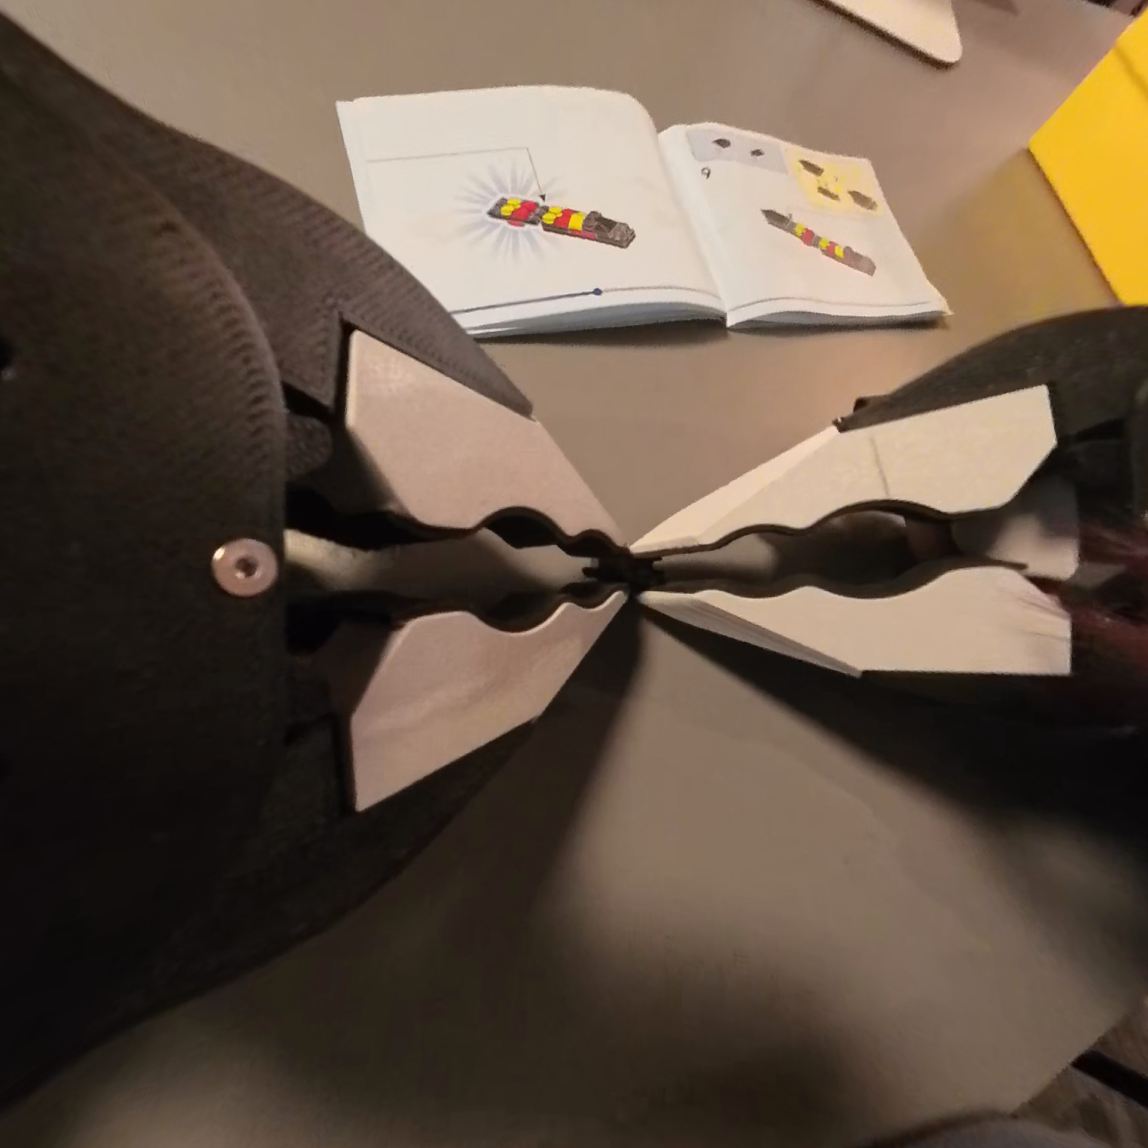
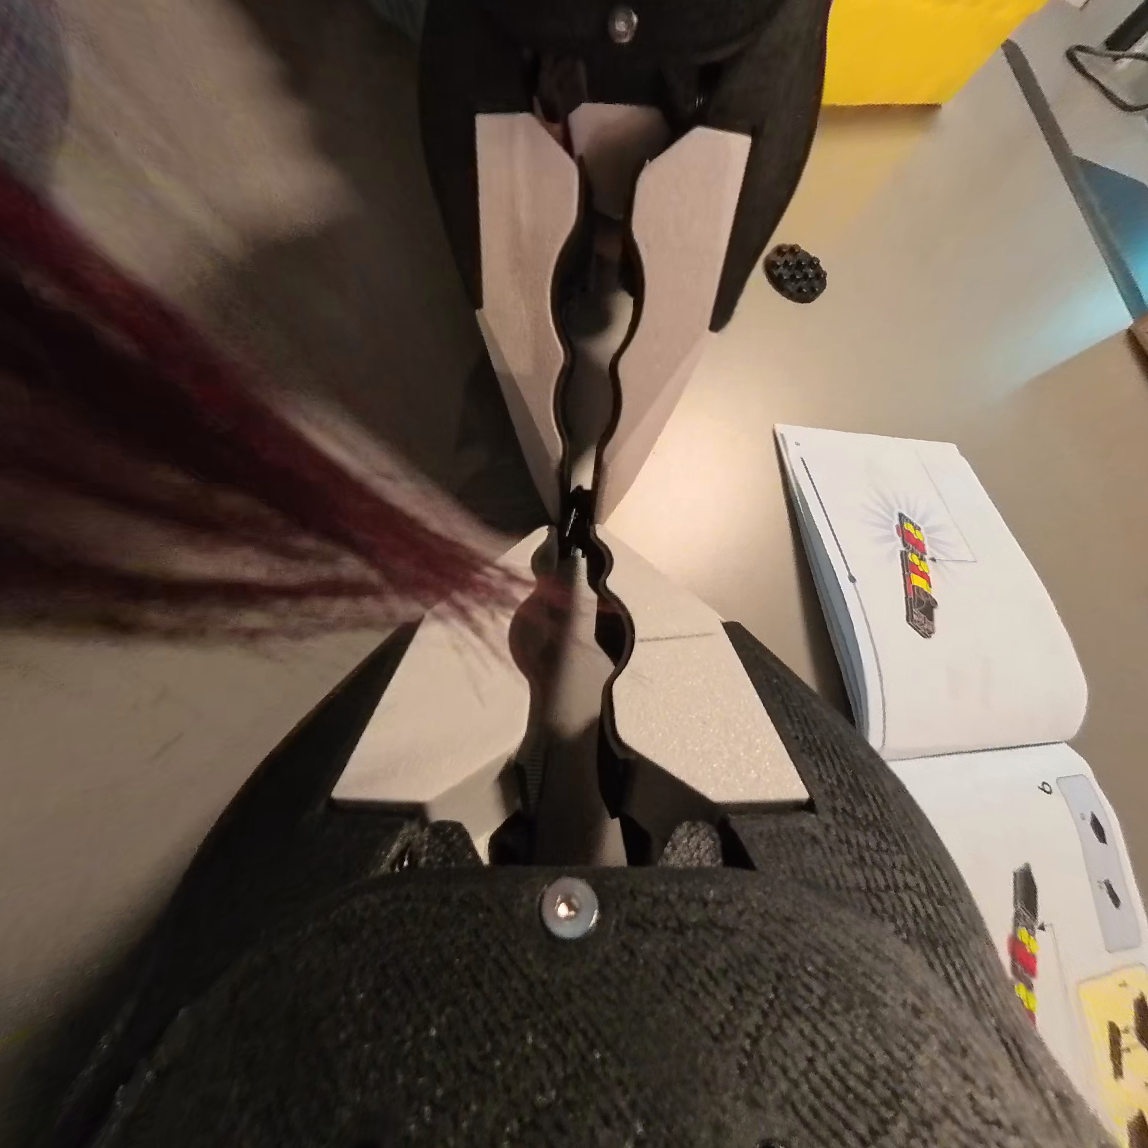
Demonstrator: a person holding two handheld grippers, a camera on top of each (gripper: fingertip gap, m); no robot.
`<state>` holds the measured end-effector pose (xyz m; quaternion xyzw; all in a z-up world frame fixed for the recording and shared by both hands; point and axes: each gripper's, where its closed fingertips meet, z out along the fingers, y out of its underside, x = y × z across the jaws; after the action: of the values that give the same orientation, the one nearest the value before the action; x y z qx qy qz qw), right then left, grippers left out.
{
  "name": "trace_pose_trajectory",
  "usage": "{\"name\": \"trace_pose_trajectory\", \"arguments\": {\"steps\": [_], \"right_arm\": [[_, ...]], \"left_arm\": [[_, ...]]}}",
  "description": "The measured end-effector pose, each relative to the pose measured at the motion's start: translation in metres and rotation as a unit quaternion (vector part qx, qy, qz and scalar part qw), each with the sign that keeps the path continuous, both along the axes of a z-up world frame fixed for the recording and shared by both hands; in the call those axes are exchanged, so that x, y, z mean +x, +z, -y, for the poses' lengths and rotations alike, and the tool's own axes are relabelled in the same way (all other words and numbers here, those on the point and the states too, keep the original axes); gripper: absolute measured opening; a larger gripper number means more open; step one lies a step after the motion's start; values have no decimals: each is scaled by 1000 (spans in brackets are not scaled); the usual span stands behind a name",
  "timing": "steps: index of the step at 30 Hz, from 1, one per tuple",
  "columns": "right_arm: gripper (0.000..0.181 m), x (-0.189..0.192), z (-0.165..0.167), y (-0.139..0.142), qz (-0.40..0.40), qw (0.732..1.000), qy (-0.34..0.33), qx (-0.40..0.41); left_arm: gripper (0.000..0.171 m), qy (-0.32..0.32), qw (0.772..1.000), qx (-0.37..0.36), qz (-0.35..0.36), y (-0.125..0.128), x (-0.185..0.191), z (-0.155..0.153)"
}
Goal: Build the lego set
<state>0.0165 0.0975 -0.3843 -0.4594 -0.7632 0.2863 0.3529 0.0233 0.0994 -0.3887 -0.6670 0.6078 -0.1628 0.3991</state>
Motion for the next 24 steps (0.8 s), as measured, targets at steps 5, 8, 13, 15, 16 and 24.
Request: {"name": "trace_pose_trajectory", "arguments": {"steps": [5,8,13,15,16,24], "right_arm": [[23,-1,-10,4,-22,999,-24,23],[31,-3,-18,9,-41,998,-42,35],[30,-9,-43,55,-192,975,-111,24],[30,-6,-45,86,-289,948,-121,-46],[27,-2,-43,101,-337,930,-116,-92],[25,-1,-24,125,-413,870,-68,-259]], "left_arm": [[6,28,999,-5,34,8,-3,-9],[6,46,995,3,86,23,-5,-17],[6,115,951,2,288,78,-18,-40],[6,97,917,-42,384,99,-17,-36],[6,89,899,-57,425,108,-17,-35],[5,54,809,-156,564,127,6,-27]]}}
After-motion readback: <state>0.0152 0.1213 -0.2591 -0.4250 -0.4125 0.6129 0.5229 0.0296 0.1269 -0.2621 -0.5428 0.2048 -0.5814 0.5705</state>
